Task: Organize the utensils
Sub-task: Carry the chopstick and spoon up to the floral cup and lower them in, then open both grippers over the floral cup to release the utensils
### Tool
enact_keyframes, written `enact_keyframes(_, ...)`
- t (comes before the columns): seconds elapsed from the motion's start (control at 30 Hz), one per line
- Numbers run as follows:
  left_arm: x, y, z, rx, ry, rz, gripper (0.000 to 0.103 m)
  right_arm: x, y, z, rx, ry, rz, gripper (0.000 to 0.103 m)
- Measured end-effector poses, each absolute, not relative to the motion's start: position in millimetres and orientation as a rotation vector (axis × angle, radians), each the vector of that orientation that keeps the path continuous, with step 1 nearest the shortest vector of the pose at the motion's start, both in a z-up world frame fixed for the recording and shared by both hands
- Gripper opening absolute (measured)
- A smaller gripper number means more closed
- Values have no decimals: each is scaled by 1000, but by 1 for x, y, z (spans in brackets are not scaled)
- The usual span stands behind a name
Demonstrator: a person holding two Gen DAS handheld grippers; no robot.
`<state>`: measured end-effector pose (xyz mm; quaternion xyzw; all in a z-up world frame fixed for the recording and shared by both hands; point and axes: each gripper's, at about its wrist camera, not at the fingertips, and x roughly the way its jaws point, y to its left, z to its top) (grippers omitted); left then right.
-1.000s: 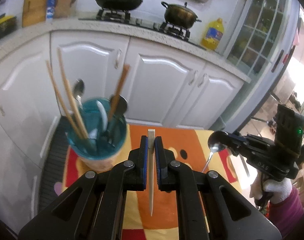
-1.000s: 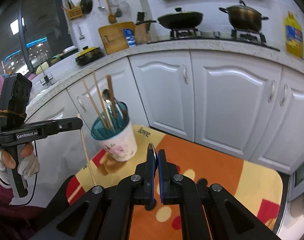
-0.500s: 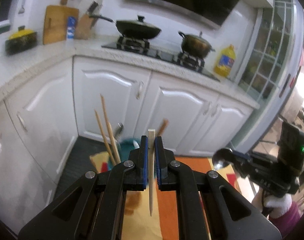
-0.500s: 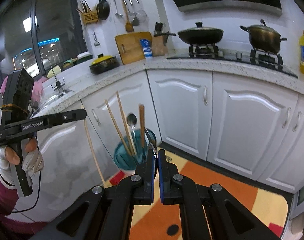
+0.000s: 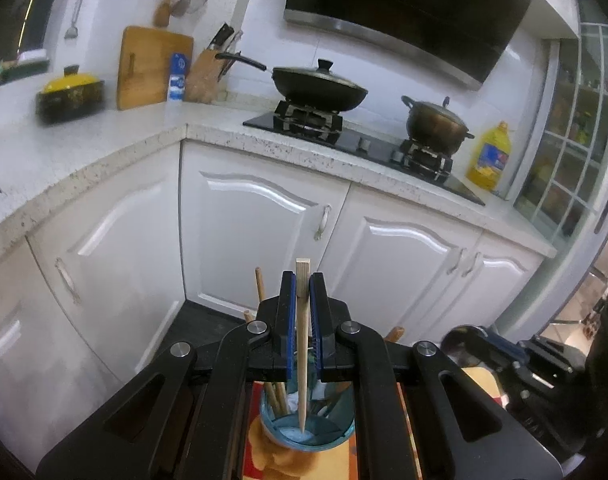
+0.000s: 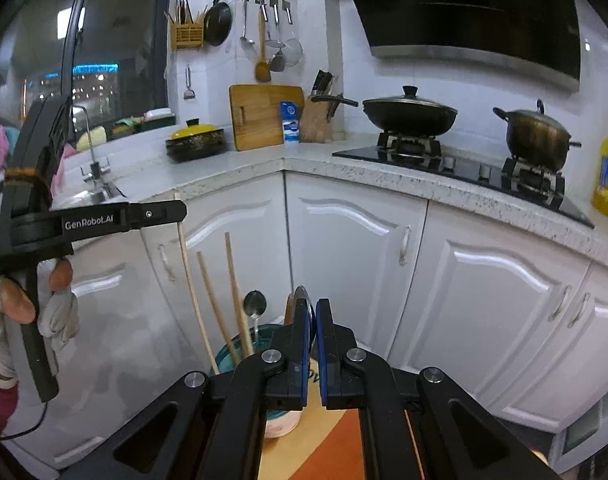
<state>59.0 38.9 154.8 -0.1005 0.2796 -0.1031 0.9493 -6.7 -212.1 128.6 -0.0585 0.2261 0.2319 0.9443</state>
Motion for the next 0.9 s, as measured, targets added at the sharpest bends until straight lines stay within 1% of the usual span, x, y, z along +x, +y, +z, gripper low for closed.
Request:
enact_keyframes(0.13, 62, 31, 141, -175, 583, -201, 5, 5, -198, 115, -162, 463, 452, 3)
enact_keyframes(0.53, 66, 21, 106, -151, 633, -185, 5, 22, -186, 82, -168, 514, 455, 3)
enact_keyframes(0.83, 64, 17, 74, -184, 702, -187, 5, 23, -169, 45, -188, 623, 520, 4)
enact_keyframes(0.9, 62, 16, 72, -183, 695, -181, 5, 26, -169, 40, -174, 639, 530, 5)
